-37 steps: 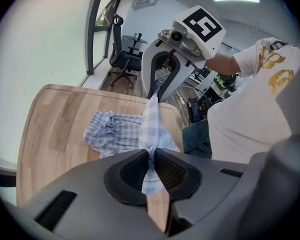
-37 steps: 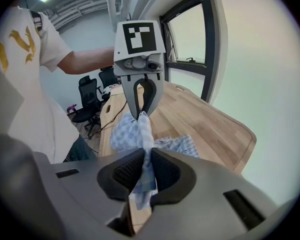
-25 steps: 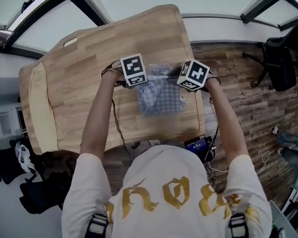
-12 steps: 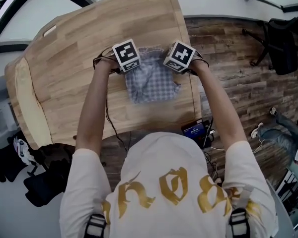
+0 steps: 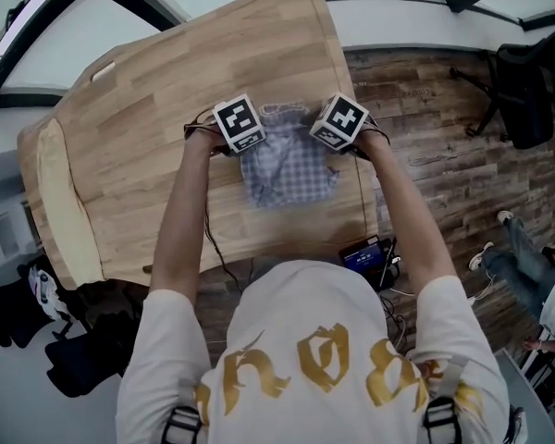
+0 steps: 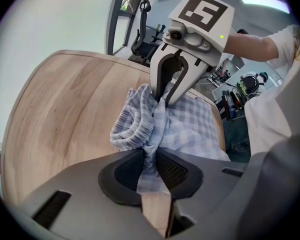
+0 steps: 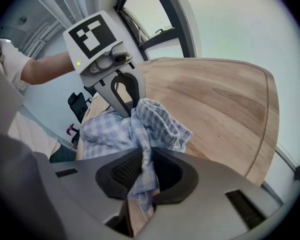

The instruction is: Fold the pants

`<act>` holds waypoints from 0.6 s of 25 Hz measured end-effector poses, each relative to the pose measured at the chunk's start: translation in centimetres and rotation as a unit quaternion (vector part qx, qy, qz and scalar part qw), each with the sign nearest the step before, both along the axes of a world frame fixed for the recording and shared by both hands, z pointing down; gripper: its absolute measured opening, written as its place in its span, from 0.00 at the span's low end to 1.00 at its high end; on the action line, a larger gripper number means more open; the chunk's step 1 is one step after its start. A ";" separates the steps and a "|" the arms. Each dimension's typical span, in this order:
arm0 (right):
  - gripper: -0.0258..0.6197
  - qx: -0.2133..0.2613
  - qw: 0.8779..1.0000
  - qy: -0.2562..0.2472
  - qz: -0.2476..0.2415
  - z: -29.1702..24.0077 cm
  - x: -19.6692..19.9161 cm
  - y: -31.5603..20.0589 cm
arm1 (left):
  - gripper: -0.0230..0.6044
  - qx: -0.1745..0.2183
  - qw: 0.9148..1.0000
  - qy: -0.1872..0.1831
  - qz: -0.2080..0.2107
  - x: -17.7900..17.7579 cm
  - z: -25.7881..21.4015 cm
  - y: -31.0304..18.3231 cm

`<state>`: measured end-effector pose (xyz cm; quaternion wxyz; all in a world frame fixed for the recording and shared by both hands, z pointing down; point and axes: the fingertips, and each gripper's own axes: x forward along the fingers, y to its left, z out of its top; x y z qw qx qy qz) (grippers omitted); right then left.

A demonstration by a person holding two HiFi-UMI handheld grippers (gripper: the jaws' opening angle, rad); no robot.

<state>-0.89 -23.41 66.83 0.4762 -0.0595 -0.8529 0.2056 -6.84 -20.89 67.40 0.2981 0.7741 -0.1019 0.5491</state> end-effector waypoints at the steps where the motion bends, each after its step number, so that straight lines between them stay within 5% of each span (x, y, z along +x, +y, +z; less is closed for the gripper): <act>1: 0.19 -0.004 1.000 -0.003 0.009 -0.3 0.1 0.0 | 0.17 0.009 1.000 0.000 -0.002 -0.1 -0.3 0.0; 4: 0.28 -0.004 0.999 -0.020 0.046 -2.0 0.5 -0.7 | 0.38 0.016 0.999 0.004 -0.030 -0.9 -1.7 0.2; 6: 0.29 0.010 0.996 -0.036 0.077 -3.6 1.3 -1.3 | 0.42 0.021 0.998 0.022 -0.057 -0.9 -2.9 0.2; 9: 0.29 0.036 0.988 -0.070 0.133 -6.7 2.3 -1.5 | 0.43 0.067 0.990 0.065 -0.108 -0.8 -5.6 -0.1; 15: 0.22 0.136 0.957 -0.152 0.206 -13.9 2.0 -0.3 | 0.39 0.185 0.959 0.106 -0.187 -2.4 -12.0 1.2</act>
